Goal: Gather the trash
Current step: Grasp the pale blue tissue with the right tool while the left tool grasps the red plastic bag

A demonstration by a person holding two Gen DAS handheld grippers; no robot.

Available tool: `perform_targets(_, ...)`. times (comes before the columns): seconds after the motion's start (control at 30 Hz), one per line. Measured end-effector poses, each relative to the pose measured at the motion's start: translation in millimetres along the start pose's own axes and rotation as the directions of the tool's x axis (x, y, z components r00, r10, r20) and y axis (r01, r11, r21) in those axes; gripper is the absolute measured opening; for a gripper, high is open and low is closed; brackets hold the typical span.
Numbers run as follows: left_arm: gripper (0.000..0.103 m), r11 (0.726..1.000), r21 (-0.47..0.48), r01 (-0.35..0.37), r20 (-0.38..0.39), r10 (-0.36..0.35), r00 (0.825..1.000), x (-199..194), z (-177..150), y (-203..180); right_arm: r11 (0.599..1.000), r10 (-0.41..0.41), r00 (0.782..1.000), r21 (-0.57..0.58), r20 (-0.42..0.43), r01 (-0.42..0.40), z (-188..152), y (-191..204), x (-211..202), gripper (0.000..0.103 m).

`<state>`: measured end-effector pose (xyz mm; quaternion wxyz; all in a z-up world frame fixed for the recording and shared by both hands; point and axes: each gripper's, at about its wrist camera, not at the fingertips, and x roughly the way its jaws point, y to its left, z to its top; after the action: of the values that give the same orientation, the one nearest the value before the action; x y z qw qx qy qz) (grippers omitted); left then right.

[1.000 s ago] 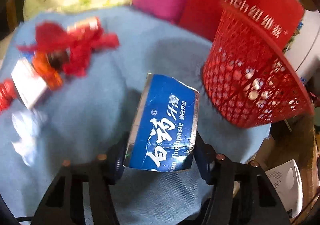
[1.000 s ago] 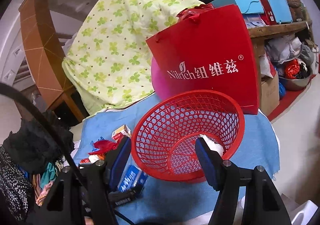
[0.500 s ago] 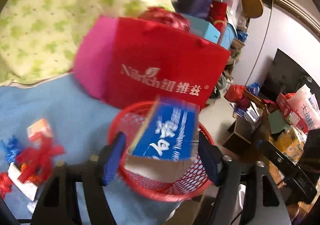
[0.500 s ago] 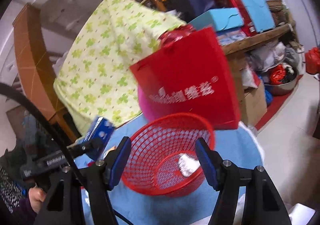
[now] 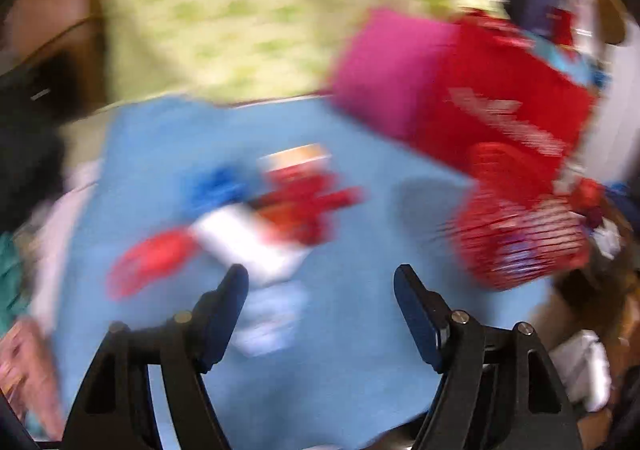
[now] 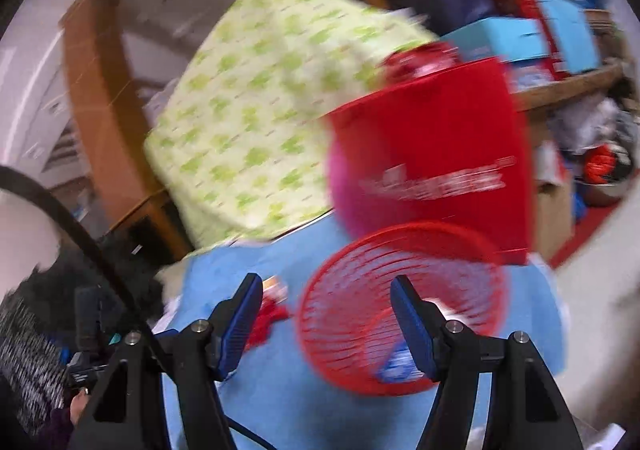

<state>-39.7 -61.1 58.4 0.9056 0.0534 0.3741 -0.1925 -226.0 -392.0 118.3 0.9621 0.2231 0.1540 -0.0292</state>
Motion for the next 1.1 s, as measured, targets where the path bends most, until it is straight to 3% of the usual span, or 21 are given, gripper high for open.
perform_targets(0.1, 0.075, 0.987, -0.061, -0.147, -0.039, 0.145, 0.989, -2, -25, 63, 0.994, 0.109, 0.988, -0.012, -0.111, -0.111, -14, 32, 36, 0.070)
perform_targets(0.2, 0.075, 0.969, -0.148, -0.197, -0.067, 0.189, 0.980, -1, -43, 116, 0.981, 0.181, 0.943, -0.021, -0.279, -0.195, -42, 71, 87, 0.070)
perform_targets(0.27, 0.075, 0.957, -0.191, -0.217, -0.090, 0.203, 0.975, 5, -49, 143, 0.970, 0.207, 0.894, -0.035, -0.398, -0.240, -69, 100, 124, 0.070)
perform_targets(0.37, 0.075, 0.950, -0.232, -0.211, -0.103, 0.192, 0.976, 23, -46, 172, 0.953, 0.264, 0.803, 0.017, -0.534, -0.302, -102, 131, 169, 0.056)
perform_targets(0.5, 0.075, 0.958, -0.246, -0.147, -0.114, 0.122, 0.986, 56, -29, 187, 0.954, 0.255, 0.730, 0.043, -0.634, -0.296, -136, 155, 220, 0.051)
perform_targets(0.73, 0.075, 0.980, -0.192, -0.052, -0.147, 0.024, 0.989, 126, 12, 184, 0.967, 0.213, 0.689, 0.048, -0.693, -0.250, -166, 174, 283, 0.051)
perform_targets(0.93, 0.075, 0.996, -0.092, 0.020, -0.201, -0.038, 0.979, 173, 23, 165, 0.976, 0.193, 0.632, 0.082, -0.750, -0.200, -194, 170, 318, 0.039)
perform_targets(1.0, 0.060, 0.993, -0.106, 0.046, -0.223, -0.069, 0.972, 184, 19, 166, 0.975, 0.202, 0.638, 0.092, -0.743, -0.201, -199, 168, 320, 0.030)
perform_targets(1.1, 0.055, 0.982, -0.168, 0.090, -0.187, -0.121, 0.975, 181, 12, 174, 0.971, 0.224, 0.642, 0.110, -0.733, -0.213, -197, 165, 318, 0.024)
